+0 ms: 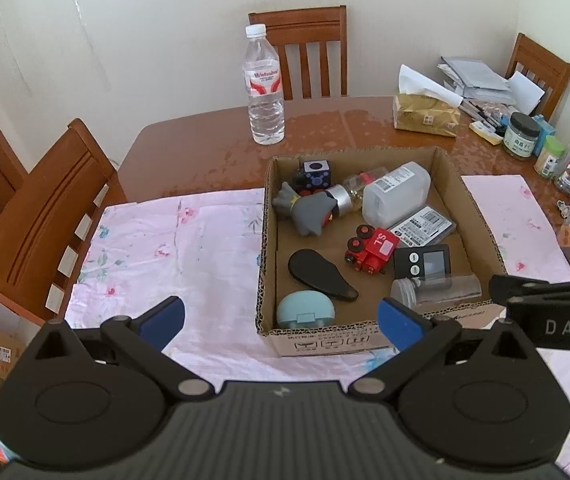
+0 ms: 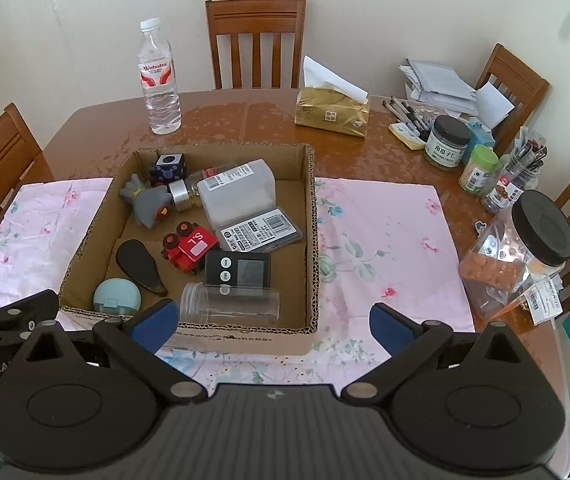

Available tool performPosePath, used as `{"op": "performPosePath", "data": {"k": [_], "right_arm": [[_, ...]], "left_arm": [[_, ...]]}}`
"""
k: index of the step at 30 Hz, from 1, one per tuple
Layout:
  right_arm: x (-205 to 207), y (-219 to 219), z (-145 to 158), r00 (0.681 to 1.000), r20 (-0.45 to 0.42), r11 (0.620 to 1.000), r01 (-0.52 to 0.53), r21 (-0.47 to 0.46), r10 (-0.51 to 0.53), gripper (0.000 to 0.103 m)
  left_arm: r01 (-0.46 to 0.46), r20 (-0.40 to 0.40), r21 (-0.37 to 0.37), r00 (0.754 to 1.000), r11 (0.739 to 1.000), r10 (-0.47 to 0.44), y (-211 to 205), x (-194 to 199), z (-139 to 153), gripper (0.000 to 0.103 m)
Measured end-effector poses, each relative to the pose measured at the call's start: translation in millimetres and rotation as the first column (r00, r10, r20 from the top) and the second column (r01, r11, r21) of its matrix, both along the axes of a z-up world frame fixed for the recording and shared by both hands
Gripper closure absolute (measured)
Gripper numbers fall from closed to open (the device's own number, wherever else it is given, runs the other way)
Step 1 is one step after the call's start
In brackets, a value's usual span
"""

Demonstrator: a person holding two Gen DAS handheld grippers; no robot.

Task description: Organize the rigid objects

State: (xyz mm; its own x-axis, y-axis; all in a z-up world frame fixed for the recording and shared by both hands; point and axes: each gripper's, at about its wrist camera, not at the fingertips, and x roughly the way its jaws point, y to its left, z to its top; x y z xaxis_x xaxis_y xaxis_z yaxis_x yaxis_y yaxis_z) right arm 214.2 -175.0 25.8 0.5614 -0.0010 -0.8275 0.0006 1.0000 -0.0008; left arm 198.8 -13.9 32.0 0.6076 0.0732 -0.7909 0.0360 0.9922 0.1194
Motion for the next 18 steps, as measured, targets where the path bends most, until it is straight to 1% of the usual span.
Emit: {"op": "performPosePath", "data": {"k": [5, 18], "right_arm": [[-0.7, 1.6, 0.5, 1.000, 0.000, 1.000, -0.005, -0.003, 0.005, 0.000], [-0.3, 1.3, 1.3, 1.000, -0.004, 1.000, -0.002, 0.002, 0.002, 0.000]], "left_arm": [[-0.016, -0.014, -0.009, 1.000, 1.000, 0.015, 1.4, 0.7, -1.4, 0.001], [-0.027, -0.016, -0.024, 1.000, 0.999, 0.026, 2.3, 0.9, 0.4, 0.001]]}}
